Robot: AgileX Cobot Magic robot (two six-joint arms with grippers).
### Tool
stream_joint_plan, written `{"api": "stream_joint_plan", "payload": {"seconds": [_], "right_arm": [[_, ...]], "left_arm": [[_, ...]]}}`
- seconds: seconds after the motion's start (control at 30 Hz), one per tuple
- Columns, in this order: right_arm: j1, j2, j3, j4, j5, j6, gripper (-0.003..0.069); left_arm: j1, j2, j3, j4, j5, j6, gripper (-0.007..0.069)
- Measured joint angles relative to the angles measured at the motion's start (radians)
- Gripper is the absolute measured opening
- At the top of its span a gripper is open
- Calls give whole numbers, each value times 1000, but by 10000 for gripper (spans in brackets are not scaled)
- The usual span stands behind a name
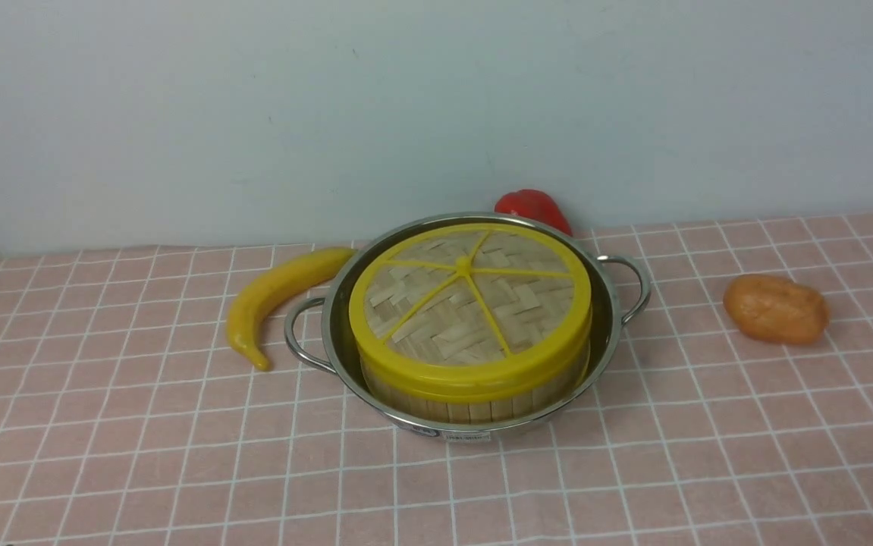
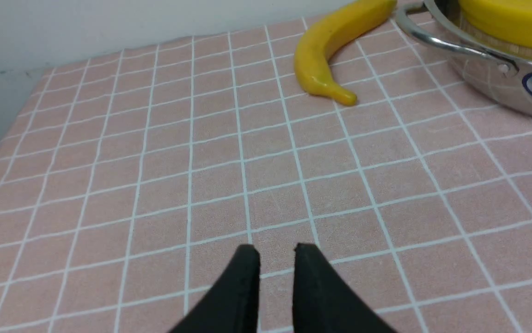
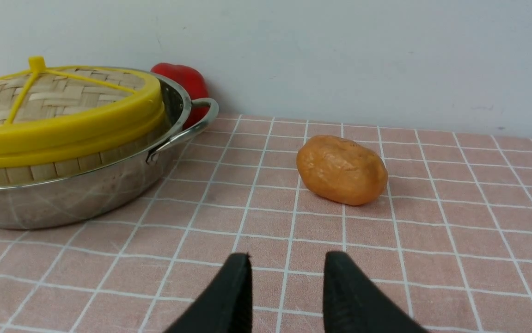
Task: Place the steamer in the pot on the pink tablecloth, and put the lid on the steamer.
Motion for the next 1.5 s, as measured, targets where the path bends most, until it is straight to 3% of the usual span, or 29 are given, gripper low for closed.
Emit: {"api": "stream_joint_plan", "payload": {"seconds": [0.27, 0.83, 1.5], "right_arm": [[0, 0, 0, 0, 0, 0, 242], [0, 0, 0, 0, 0, 0, 242], [0, 0, 0, 0, 0, 0, 242]], "left_arm": [[2, -162, 37, 21, -5, 0, 125], [3, -170, 37, 29, -5, -98, 149], [3, -170, 37, 29, -5, -97, 189]]}}
